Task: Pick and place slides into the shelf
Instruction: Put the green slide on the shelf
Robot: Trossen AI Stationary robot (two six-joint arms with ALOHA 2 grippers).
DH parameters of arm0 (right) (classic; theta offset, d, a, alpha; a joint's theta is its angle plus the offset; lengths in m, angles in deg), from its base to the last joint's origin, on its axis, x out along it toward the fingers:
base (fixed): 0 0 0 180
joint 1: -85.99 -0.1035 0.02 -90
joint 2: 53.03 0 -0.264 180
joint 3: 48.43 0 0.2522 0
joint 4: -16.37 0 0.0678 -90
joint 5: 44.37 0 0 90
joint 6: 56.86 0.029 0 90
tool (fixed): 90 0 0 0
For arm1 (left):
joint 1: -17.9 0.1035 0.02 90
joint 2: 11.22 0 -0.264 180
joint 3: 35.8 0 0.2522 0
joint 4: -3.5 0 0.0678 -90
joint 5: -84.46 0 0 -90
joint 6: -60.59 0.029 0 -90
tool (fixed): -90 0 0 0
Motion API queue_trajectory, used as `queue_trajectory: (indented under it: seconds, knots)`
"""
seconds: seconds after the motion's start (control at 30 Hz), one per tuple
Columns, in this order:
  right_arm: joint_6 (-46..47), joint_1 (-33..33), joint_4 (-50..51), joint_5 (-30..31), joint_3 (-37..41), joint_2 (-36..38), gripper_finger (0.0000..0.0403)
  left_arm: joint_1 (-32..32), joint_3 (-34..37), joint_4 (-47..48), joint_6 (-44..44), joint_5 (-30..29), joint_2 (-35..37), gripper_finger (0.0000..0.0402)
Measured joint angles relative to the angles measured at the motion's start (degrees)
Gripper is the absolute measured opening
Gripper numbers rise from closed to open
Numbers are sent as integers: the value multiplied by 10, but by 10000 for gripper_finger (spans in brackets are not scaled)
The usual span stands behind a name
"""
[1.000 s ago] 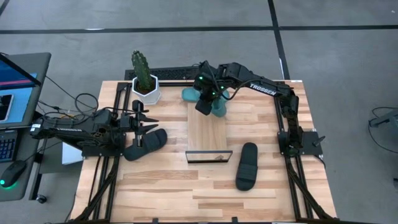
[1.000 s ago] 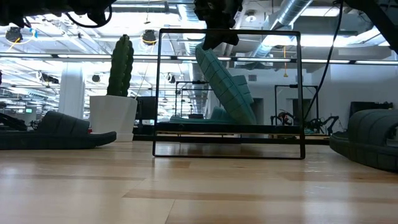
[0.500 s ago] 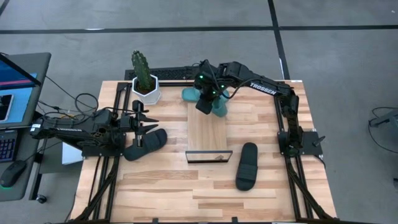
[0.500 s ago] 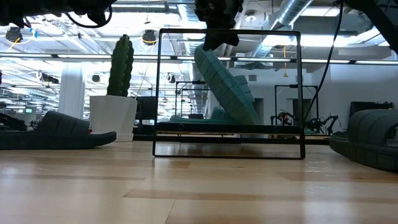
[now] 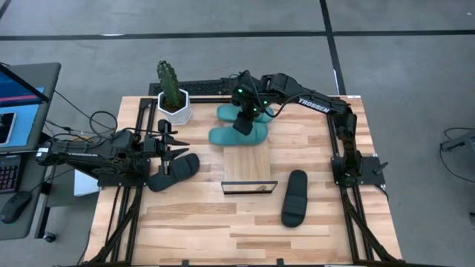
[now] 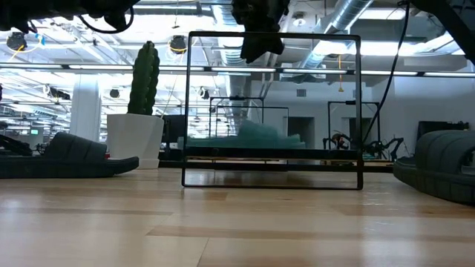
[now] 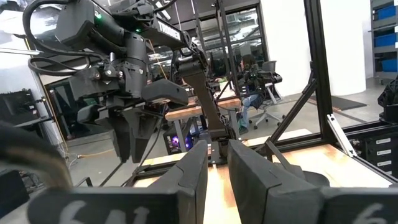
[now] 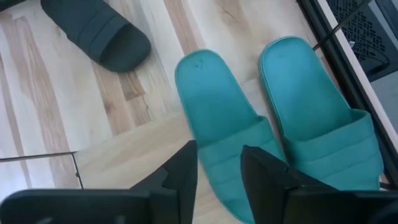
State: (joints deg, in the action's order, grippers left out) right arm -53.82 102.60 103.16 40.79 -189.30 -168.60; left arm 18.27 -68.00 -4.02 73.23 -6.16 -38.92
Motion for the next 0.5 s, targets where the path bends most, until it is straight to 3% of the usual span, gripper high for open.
queue_trajectory:
  seconds: [0.3,0.5]
  knots:
    - [-45,0,11,7,0,0,102,0,0,13,0,0,0,55]
    - [-120,-9,77,80,0,4,12,0,0,50,1,4,-1,55]
